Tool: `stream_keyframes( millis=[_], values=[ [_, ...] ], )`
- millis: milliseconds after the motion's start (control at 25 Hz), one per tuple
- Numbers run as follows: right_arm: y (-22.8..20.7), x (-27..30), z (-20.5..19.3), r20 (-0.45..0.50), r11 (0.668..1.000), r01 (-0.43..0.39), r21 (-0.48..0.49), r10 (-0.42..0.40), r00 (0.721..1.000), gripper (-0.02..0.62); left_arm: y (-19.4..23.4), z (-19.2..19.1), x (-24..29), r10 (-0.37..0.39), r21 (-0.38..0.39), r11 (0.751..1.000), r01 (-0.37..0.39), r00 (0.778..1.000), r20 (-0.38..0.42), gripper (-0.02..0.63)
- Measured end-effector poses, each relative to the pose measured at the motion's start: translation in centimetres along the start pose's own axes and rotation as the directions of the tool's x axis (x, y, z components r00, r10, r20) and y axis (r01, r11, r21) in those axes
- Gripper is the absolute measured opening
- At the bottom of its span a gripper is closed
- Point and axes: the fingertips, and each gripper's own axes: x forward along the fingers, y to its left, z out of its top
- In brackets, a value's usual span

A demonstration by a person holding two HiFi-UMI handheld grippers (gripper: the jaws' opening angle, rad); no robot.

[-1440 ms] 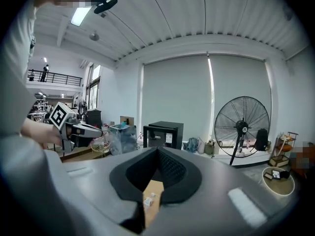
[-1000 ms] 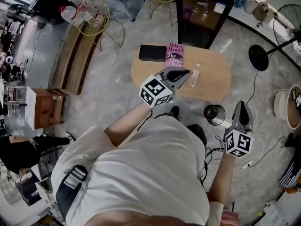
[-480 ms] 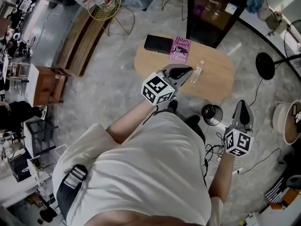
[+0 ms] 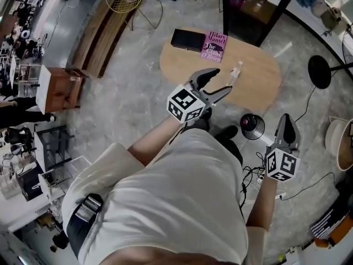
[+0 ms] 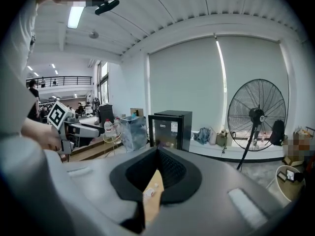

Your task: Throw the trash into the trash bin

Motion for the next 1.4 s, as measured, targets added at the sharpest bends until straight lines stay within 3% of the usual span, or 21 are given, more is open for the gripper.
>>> stream_keyframes(
  millis=[120, 560, 880, 1400],
  values=[
    [-0.3, 0.2, -1.1, -0.021, 1.0, -0.006, 0.015, 0.007, 1.0, 0.011, -0.2, -1.3, 0.5, -0.005, 0.005, 1.0, 0.005, 0.999, -0.039, 0.325],
    [-1.6, 1.5, -4.7, -0.072, 0.999, 0.005, 0.036, -0.002, 0.997, 0.011, 0.5, -5.3, 3.6, -0.004, 0.012, 1.0, 0.006, 0.99, -0.143, 0.337],
    [-2.4, 3.2, -9.5, -0.136, 0.997, 0.022, 0.072, -0.012, 0.991, 0.011, 2.2, -9.9, 7.9, 0.005, 0.011, 1.0, -0.002, 0.972, -0.234, 0.337],
    [-4.0, 8.0, -20.1, -0.222, 0.985, 0.066, 0.158, -0.03, 0.975, 0.011, 5.8, -22.7, 15.4, 0.028, -0.008, 0.999, -0.034, 0.916, -0.4, 0.337]
  ],
)
